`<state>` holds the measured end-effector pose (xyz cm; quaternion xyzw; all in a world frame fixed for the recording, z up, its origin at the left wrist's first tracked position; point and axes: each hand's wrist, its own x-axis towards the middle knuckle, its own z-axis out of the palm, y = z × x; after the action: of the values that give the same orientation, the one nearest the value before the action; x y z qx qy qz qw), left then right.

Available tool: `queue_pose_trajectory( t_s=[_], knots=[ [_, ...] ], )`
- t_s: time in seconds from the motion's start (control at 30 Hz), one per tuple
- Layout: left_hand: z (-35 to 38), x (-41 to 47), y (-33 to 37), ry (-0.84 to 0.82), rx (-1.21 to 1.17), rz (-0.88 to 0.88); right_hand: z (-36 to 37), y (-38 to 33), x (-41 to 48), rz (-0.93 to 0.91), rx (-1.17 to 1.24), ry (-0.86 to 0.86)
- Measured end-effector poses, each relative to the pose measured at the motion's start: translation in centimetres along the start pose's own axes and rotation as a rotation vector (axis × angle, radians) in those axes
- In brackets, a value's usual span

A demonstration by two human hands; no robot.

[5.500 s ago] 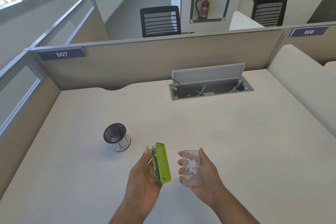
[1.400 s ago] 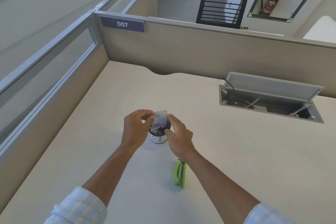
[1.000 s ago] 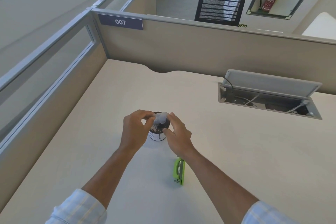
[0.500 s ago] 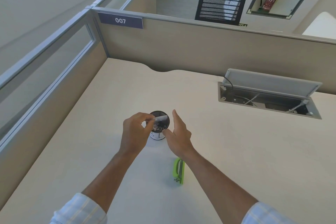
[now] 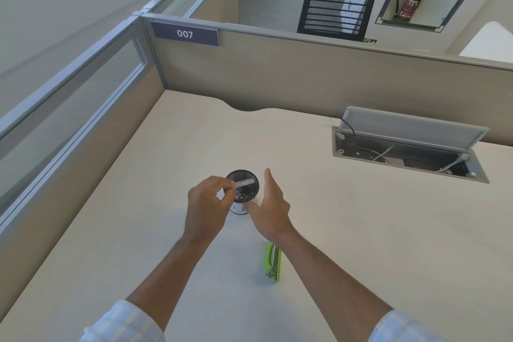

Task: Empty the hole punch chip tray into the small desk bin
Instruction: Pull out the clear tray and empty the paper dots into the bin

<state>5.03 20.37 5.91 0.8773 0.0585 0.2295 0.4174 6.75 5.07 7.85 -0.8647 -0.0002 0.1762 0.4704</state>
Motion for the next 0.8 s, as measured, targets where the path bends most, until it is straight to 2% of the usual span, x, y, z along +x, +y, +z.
queue_pose_trajectory(
  t_s=[0.4,0.53,0.8],
  knots=[
    [-0.3,0.1,0.5,-0.006,0.004,-0.01,0.0,0.1,-0.2,-0.018,-0.003,0.021],
    [-0.6,0.3,0.6,-0.024,0.005,-0.052,-0.1,0.3,-0.2,-0.038,-0.033,-0.024],
    [-1.4,2.2,0.5,0.088,-0.19,-0.425,-1.1,0.2,-0.3,-0.009,0.096,0.078]
  ],
)
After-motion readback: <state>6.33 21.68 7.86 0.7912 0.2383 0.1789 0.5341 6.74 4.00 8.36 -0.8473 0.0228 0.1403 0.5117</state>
